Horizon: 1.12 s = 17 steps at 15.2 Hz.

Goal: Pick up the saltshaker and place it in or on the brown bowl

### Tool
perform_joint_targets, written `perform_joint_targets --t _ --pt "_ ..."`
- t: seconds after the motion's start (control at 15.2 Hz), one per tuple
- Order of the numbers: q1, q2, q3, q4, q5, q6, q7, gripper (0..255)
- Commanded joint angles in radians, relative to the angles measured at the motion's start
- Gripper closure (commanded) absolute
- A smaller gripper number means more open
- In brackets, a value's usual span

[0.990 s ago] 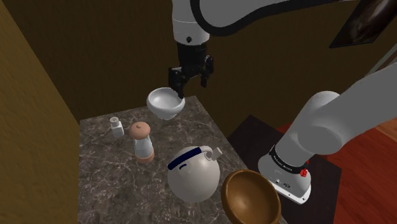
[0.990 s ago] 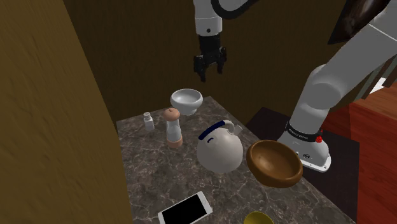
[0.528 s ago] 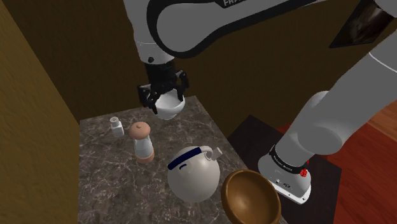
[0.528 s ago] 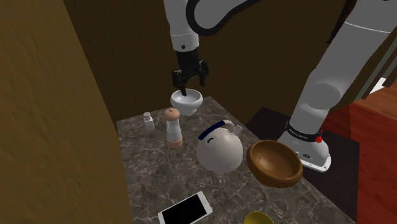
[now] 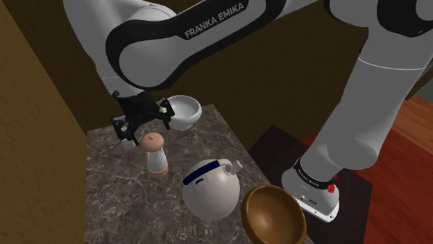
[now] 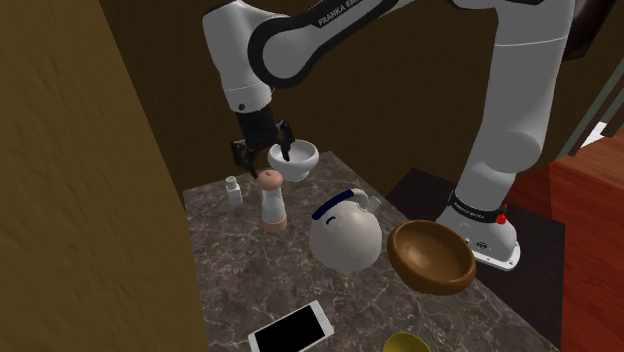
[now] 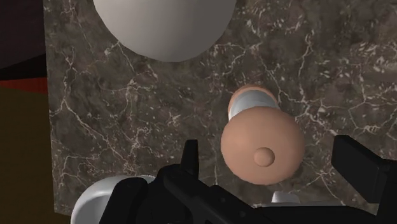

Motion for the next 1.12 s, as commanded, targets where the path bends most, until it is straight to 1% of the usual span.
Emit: perform_joint_targets --t 0.0,0.46,0.92,0.99,1.06 --pt "0.013 0.036 -0.002 0.014 -0.020 0.012 0.024 0" --pt "0.015 0.059 -0.010 -0.050 -0.039 0.094 0.037 0" --pt "0.015 0.059 -0.010 -0.050 -0.039 0.094 0.037 0" --pt "0.015 0.059 -0.010 -0.050 -0.039 0.094 0.037 255" --pt "0.015 0.059 -0.010 -0.050 -0.039 0.094 0.037 255"
